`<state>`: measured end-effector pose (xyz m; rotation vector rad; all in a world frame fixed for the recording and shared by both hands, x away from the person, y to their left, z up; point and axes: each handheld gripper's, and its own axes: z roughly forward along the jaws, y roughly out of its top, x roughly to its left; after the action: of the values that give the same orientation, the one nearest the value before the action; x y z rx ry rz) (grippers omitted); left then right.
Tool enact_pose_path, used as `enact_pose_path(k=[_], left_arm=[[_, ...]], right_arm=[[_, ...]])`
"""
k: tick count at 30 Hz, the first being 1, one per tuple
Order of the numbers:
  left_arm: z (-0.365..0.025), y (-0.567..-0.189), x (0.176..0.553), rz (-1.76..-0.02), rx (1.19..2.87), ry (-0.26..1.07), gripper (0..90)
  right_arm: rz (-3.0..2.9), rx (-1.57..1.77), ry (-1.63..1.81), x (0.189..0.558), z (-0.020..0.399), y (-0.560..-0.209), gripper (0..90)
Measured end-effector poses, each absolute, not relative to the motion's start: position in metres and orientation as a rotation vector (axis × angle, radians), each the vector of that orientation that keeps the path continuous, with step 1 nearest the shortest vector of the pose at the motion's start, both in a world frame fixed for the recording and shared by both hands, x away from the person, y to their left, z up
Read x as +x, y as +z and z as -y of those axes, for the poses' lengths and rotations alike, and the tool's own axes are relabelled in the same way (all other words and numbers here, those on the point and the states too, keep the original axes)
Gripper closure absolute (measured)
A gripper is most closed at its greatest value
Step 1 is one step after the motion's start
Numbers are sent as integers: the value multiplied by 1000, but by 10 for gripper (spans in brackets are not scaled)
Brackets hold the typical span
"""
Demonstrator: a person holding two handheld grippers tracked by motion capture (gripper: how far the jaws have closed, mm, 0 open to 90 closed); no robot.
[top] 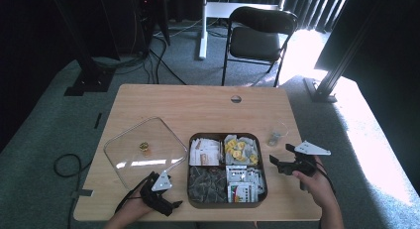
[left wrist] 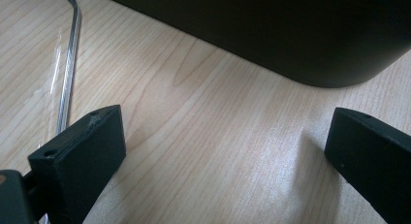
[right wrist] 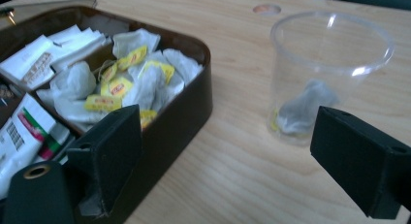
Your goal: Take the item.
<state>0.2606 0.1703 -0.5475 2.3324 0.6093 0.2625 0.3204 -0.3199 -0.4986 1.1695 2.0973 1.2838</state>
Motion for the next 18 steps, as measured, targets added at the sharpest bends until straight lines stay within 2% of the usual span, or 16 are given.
enact_pose_path(k=[18], left_arm=[[-171,-547,260,-597,2336,258,12]], right_arm=[[-2182,1200,1199,310,315,-533,111]])
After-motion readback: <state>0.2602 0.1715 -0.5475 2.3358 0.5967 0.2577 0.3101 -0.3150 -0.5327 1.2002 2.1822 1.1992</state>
